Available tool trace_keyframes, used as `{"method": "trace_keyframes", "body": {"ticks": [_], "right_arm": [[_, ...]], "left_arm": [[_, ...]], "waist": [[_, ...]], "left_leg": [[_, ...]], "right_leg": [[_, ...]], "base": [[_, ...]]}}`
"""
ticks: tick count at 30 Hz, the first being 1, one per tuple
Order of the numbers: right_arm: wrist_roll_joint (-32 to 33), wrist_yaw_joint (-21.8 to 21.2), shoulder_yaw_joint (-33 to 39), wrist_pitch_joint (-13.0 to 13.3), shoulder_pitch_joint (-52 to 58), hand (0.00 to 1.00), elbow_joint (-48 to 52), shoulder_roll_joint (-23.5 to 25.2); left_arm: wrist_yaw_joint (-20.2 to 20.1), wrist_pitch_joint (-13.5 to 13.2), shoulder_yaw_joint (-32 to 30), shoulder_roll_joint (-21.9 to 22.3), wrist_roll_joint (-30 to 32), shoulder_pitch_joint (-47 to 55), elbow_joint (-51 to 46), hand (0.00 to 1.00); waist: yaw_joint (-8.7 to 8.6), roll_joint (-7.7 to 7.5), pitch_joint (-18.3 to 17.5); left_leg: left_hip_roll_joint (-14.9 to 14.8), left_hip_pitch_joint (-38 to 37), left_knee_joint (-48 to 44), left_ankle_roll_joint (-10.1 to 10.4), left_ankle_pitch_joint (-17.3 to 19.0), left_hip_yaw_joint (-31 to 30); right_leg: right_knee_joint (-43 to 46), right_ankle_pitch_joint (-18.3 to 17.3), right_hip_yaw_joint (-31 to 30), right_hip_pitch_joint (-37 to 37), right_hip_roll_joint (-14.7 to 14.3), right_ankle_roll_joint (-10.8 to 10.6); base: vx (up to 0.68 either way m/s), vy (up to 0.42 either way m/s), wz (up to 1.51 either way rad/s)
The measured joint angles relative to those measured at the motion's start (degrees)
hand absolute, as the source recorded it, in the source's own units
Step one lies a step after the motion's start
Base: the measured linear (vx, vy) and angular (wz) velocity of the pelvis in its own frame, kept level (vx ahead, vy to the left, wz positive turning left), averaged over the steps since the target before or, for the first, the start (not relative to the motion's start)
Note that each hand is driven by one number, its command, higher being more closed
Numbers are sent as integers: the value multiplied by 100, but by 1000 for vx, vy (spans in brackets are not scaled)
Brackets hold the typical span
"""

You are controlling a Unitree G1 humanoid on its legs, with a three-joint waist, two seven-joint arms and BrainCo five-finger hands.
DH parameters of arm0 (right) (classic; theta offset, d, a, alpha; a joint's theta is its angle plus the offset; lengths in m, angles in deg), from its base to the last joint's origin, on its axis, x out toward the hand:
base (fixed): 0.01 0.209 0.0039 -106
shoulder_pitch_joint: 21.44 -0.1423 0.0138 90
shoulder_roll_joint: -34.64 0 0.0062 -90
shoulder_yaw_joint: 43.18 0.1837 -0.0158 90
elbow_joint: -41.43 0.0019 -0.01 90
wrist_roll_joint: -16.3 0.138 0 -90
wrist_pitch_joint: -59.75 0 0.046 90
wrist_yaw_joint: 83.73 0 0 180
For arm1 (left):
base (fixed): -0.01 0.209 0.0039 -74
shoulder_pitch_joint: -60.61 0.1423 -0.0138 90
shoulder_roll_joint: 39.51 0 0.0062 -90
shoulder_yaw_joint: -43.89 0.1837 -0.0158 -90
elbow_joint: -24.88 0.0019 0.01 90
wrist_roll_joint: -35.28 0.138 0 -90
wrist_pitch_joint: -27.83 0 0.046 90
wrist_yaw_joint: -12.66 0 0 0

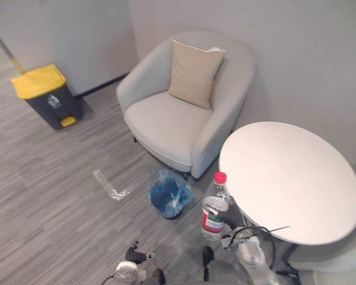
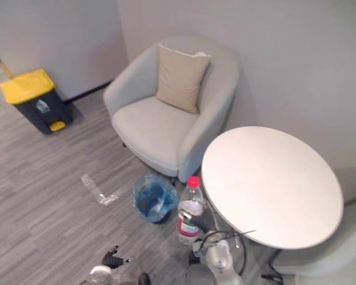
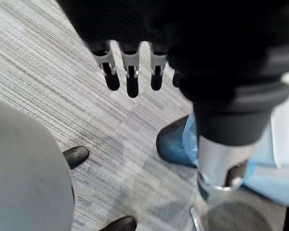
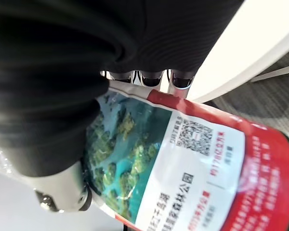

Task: Gather rubbish on tea table into small bin, then transfer packed bag to large trash can.

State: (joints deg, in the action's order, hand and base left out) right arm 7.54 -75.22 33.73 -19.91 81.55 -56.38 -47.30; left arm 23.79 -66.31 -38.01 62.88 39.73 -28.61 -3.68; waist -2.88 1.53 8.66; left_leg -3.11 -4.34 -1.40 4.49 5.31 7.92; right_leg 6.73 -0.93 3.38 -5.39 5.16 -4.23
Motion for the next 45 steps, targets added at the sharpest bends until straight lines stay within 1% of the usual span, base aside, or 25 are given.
{"method": "trace_keyframes", "body": {"ticks": [2, 3, 4, 5, 6, 7, 9, 11, 13, 16, 20, 22, 25, 28, 29, 30, 32, 33, 34, 36, 37, 39, 43, 44, 45], "right_arm": [[37, -6, 20, 0, 32, 100, 2, 95], [55, -10, 59, 0, 48, 100, 5, 131], [88, -20, 51, 1, 60, 100, 14, 130], [97, -30, 50, 2, 60, 100, 19, 130], [98, -42, 61, 3, 44, 100, 25, 112], [98, -58, 73, 2, 32, 100, 25, 106], [95, -60, 139, 0, 16, 100, 25, 109], [91, -59, 159, -3, 54, 100, 21, 106], [79, -70, 156, -5, 56, 100, -5, 113], [-16, -72, 127, -4, 25, 100, -46, 127], [-77, -67, -71, -21, -244, 100, -507, 113], [-266, -64, -163, -20, -399, 100, -688, 99], [-487, 1, -332, -24, -927, 100, -980, 65], [-527, 161, -338, -25, -1796, 100, -1315, -56], [-544, 203, -336, -43, -2180, 100, -1459, -136], [-586, 246, -341, -48, -2451, 100, -1557, -189], [-661, 381, -324, -79, -3166, 100, -1778, -381], [-669, 404, -305, -102, -3416, 100, -1874, -442], [-676, 478, -291, -139, -3774, 100, -2007, -552], [-684, 627, -265, -195, -4354, 100, -2177, -792], [-684, 729, -236, -225, -4746, 100, -2252, -926], [-679, 882, -127, -245, -5172, 100, -2227, -1073], [-624, 1167, -75, -263, -5878, 100, -2231, -1340], [-435, 1302, -189, -266, -6567, 100, -2228, -1479], [-388, 1339, -190, -266, -6734, 100, -2228, -1494]], "left_arm": [[-5, -4, 14, -14, 0, -33, -25, 0], [-6, -4, 17, -33, 0, -88, -101, 0], [-6, -2, 17, -40, 0, -119, -179, 0], [-5, -1, 17, -40, -1, -121, -217, 0], [-4, -6, 17, -21, -1, -122, -245, 0], [-6, -2, 23, 25, 0, -121, -252, 0], [-10, 3, 32, 72, 2, -122, -247, 0], [-12, 15, 106, 94, 61, -106, -230, 0], [-13, 16, 260, 77, 141, -107, -228, 0], [-15, 13, 311, 75, 245, -105, -222, 0], [-13, 7, 314, 43, 268, -105, -213, 0], [-10, 0, 314, 5, 266, -102, -205, 0], [5, -13, 310, -57, 207, -174, -227, 0], [31, -49, 307, -73, 25, -417, -281, 0], [112, -48, 296, -85, -75, -536, -297, 0], [144, -54, 281, -112, -143, -609, -315, 0], [249, -55, 199, -154, -306, -824, -362, 0], [259, -55, 180, -169, -370, -899, -363, 0], [281, -62, 170, -189, -463, -1021, -405, 0], [372, -85, 72, -170, -559, -1207, -525, 0], [412, -170, 16, -113, -645, -1336, -592, 0], [494, -229, 3, -25, -734, -1474, -784, 0], [511, -315, 2, 203, -922, -1714, -1146, 0], [533, -455, -5, 394, -1128, -1812, -1498, 0], [542, -467, -20, 401, -1147, -1813, -1595, 0]], "waist": [[0, -41, 47], [23, -123, 114], [103, -187, 150], [154, -192, 152], [223, -171, 140], [236, -114, 124], [218, -78, 138], [212, -65, 131], [214, -67, 133], [214, -79, 126], [216, -84, 129], [222, -89, 136], [230, -83, 291], [242, -5, 763], [294, 16, 940], [321, 25, 1060], [327, 48, 1282], [329, 61, 1352], [342, 66, 1507], [476, 70, 1577], [508, 75, 1636], [520, 87, 1646], [557, 118, 1693], [632, 125, 1696], [631, 125, 1696]], "left_leg": [[-152, 229, -572, 47, 65, -132], [-211, 316, -989, 47, 65, -154], [-278, 434, -1239, 57, 71, -105], [-319, 435, -1264, 67, 78, -57], [-369, 423, -1152, 84, 88, -48], [-412, 382, -948, 107, 73, -47], [-405, 294, -691, 189, 12, -53], [-329, 74, -328, 181, -98, -67], [-311, -46, -203, 172, -104, -58], [-251, -89, -77, 136, -126, -62], [-203, -64, 54, 82, -162, -72], [-195, -2, 89, 80, -163, -82], [-147, 333, 184, 10, -291, -179], [-46, 817, 218, -27, -534, -390], [-18, 1060, 207, -30, -595, -408], [1, 1240, 179, -29, -639, -439], [51, 1879, -22, -38, -708, -634], [62, 2078, -67, -33, -736, -688], [66, 2294, -147, -31, -777, -704], [93, 2831, -317, -26, -834, -749], [106, 3160, -432, -43, -881, -795], [176, 3656, -619, -47, -886, -864], [258, 4408, -975, -46, -885, -929], [272, 5077, -1168, -44, -880, -855], [248, 5244, -1172, -67, -864, -772]], "right_leg": [[6, -224, 291, 224, -56, 144], [-3, -308, 455, 411, -54, 172], [-9, -343, 551, 523, -87, 198], [-14, -326, 574, 553, -113, 248], [-49, -305, 602, 565, -173, 285], [-132, -274, 666, 558, -222, 327], [-170, -261, 713, 560, -235, 345], [-274, -258, 717, 665, -240, 344], [-320, -253, 715, 741, -241, 339], [-356, -227, 682, 739, -229, 299], [-548, -76, 655, 724, -221, 267], [-581, -31, 660, 660, -219, 261], [-499, 58, 695, 269, -173, 256], [-165, 71, 868, -300, -19, 252], [-18, 70, 893, -564, 27, 252], [76, 70, 903, -748, 54, 253], [306, 77, 1044, -1343, 152, 262], [356, 82, 1100, -1502, 175, 270], [437, 94, 1145, -1691, 204, 288], [649, 93, 1155, -2219, 268, 292], [849, 78, 1152, -2575, 338, 307], [1179, -22, 1168, -3078, 460, 334], [1638, -148, 1190, -3790, 643, 348], [1968, -199, 1209, -4455, 768, 390], [2012, -202, 1218, -4614, 792, 393]], "base": [[129, -161, 78], [103, -201, 68], [109, -191, 51], [102, -141, 23], [132, -67, 14], [125, -48, 16], [89, -14, 13], [85, 22, 6], [62, 40, 1], [-3, 37, 0], [-41, 23, -1], [-75, 19, 3], [-121, 6, 12], [-162, 0, 37], [-174, -5, 27], [-201, -9, 32], [-163, -4, 43], [-89, 8, 43], [-100, 6, 32], [-116, 7, 22], [-85, 12, 23], [-79, 17, 32], [-61, 18, 35], [-73, -12, 44], [-55, -19, 43]]}}
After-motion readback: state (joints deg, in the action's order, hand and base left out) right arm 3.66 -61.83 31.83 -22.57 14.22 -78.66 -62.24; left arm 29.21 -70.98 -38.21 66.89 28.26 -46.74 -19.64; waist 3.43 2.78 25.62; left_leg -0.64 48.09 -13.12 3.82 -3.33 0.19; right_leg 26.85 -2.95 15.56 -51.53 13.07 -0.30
